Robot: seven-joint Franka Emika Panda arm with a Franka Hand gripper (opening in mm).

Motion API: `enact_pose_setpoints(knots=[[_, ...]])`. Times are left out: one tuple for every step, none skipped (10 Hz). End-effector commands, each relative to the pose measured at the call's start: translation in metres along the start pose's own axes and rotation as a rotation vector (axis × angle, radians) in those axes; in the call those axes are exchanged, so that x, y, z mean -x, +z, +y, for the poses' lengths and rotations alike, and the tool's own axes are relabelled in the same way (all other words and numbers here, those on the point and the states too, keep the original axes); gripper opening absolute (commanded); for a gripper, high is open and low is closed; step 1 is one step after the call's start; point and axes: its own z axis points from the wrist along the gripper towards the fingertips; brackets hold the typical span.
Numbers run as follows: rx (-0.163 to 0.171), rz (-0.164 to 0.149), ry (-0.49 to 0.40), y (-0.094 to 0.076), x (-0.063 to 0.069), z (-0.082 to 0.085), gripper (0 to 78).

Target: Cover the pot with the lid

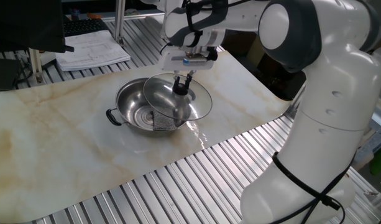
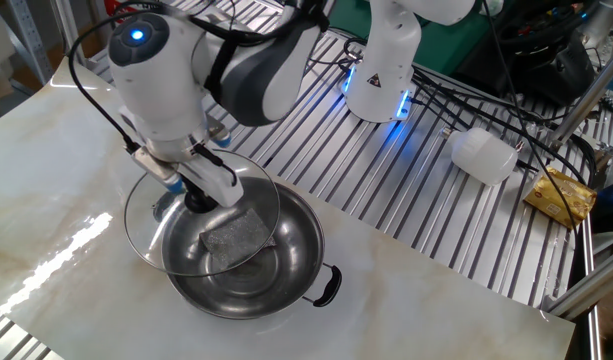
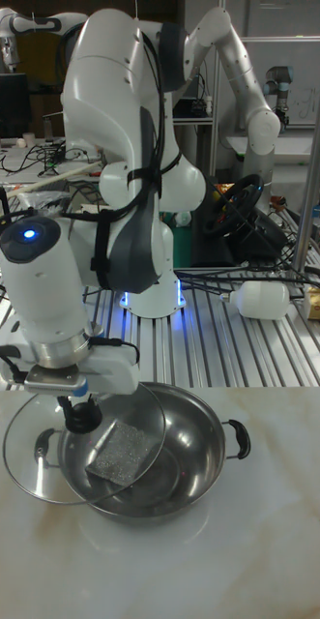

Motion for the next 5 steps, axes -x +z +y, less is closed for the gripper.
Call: enact_pose_setpoints(knots=[[-0.007, -0.007, 0.0, -0.0031, 0.0013, -0.0003, 1.1], [-0.008, -0.004, 0.003, -0.0028, 0.0014, -0.0003, 1.1], [-0.033, -0.003, 0.0, -0.0017, 0.0026, -0.0001, 1.1], [-0.038, 0.011, 0.003, -0.0017, 0.0026, -0.0001, 1.1], [-0.04, 0.015, 0.004, -0.0017, 0.0026, -0.0001, 1.1]])
